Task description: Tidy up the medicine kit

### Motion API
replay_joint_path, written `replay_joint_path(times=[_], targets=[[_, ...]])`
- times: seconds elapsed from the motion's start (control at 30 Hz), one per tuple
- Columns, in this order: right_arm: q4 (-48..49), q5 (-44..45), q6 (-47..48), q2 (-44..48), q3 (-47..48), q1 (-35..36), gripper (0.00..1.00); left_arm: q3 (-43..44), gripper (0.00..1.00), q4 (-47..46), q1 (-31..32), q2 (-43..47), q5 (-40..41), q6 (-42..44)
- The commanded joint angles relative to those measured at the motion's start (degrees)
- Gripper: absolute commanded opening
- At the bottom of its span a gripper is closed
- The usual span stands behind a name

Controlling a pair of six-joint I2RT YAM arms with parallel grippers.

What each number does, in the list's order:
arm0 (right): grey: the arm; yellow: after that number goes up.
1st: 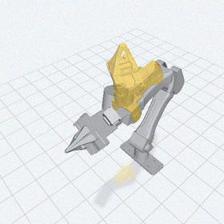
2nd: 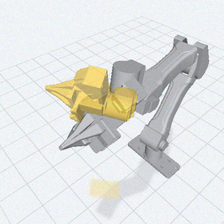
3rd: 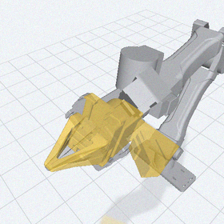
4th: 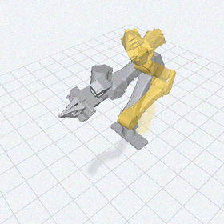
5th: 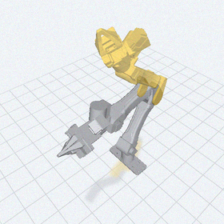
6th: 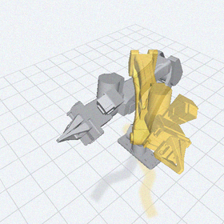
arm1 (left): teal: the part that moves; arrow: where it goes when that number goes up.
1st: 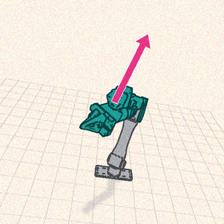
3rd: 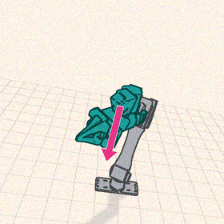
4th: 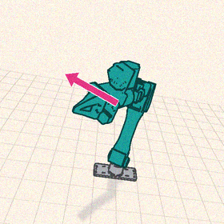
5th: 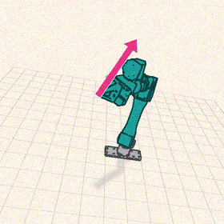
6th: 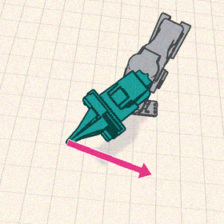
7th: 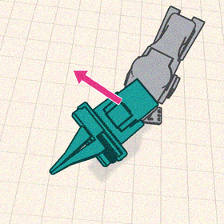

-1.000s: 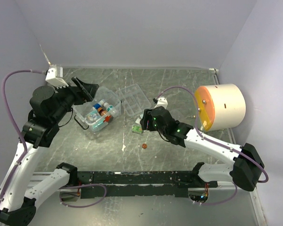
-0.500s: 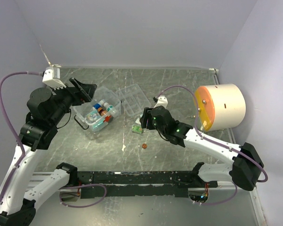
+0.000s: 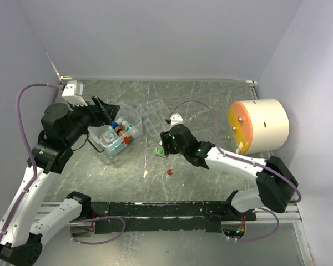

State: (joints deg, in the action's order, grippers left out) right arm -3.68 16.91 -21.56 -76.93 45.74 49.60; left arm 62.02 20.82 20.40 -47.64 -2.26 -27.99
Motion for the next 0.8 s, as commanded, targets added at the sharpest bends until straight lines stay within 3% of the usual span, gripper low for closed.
replay_joint_path(times=[0.0,0.33,0.77], targets=[[1.16,-7.24,10.85,-5.57,3.6,-1.36,0.56,-2.16,0.89,-5.1,0.16,0.39,-6.32,5.19],[-6.24,-17.09,20.89,-19.83,12.7,-1.85,0.56,-5.73,0.87,-9.64,0.16,0.26,-8.77,8.8],[-10.7,-17.96,22.0,-27.54,17.26,-2.45,0.54,-5.47,0.86,-9.31,0.12,-2.5,-5.96,12.41]])
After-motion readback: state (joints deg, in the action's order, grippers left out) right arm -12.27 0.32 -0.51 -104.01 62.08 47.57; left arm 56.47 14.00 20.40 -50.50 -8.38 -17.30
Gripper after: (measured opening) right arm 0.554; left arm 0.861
